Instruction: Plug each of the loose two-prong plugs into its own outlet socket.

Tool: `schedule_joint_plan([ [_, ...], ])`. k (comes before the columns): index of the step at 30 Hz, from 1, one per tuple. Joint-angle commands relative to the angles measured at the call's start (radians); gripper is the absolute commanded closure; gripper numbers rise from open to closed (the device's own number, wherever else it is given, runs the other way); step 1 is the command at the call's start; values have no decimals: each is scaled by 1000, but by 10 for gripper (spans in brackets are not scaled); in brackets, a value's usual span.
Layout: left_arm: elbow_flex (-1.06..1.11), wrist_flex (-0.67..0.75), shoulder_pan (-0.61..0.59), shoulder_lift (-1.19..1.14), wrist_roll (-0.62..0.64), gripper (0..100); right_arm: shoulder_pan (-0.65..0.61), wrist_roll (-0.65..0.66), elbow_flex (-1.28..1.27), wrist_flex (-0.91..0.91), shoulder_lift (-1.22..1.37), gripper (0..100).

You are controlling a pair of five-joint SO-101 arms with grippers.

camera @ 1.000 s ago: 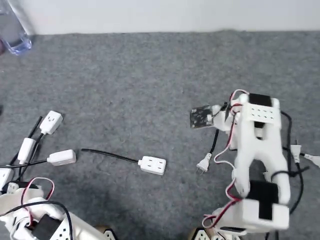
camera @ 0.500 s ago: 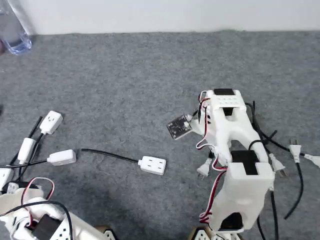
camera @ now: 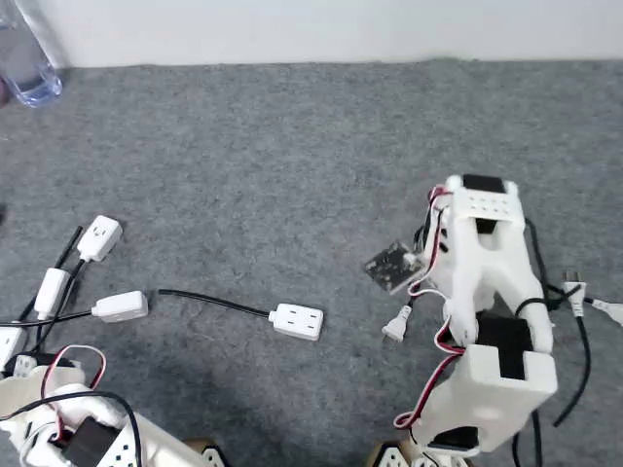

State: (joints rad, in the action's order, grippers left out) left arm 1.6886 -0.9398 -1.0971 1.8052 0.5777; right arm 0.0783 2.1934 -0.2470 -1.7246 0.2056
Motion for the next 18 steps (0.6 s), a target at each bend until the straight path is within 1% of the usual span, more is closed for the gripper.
schedule_joint_plan([
  [1,-5,-5,6,12,-9,987,13,23,-54,74,-48,578],
  [9,-5,-5,6,12,-9,987,-48,21,-152,183,-47,578],
  [18,-5,-5,6,12,-9,987,-44,21,-166,188,-31,581],
])
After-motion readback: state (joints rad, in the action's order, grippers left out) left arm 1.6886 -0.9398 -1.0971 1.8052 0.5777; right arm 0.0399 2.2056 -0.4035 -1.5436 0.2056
